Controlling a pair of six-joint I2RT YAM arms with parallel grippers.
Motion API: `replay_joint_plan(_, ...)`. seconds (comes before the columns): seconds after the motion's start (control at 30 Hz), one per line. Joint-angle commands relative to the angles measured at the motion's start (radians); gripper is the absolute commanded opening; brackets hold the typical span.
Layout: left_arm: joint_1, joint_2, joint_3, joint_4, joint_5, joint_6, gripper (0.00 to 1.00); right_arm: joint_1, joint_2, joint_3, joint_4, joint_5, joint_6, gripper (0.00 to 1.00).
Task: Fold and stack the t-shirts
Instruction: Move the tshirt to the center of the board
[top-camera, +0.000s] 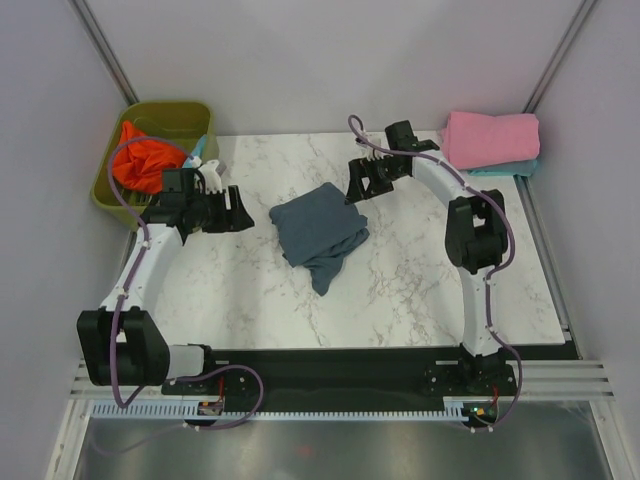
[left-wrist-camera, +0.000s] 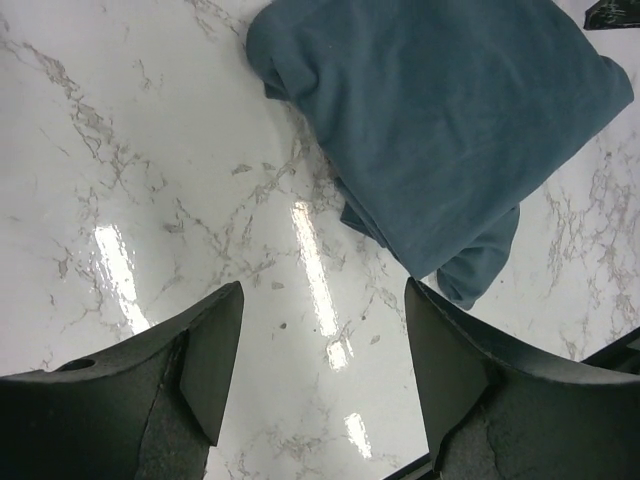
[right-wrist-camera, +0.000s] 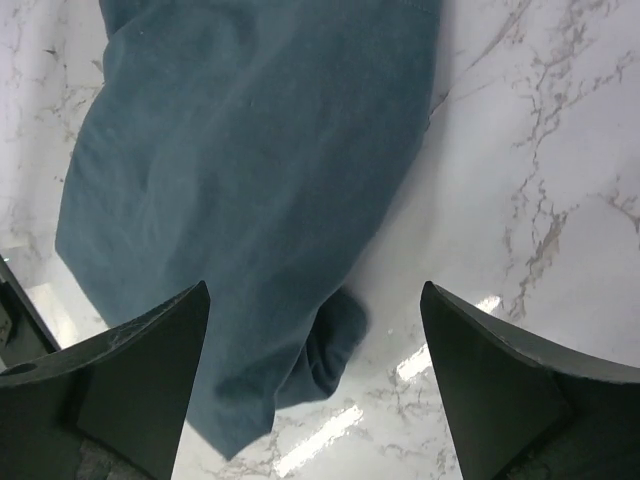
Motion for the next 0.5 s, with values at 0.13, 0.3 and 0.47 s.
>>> replay_joint_plan(0.13,0.035,-0.038,0.041,0.031,0.010,-0.049,0.72,0.098,0.038,0.123,0.011,0.104,-0.073,0.91)
replay_joint_plan(0.3,0.044,-0.036,0.039,0.058,0.016,-0.069,0.73,0.190,0.056,0.135,-0.002,0.227,-0.134,0.85)
replay_joint_plan(0.47,0.045,-0.024,0.064,0.054,0.013,-0.072,0.72,0.231,0.087,0.132,-0.008,0.289,-0.143,0.74)
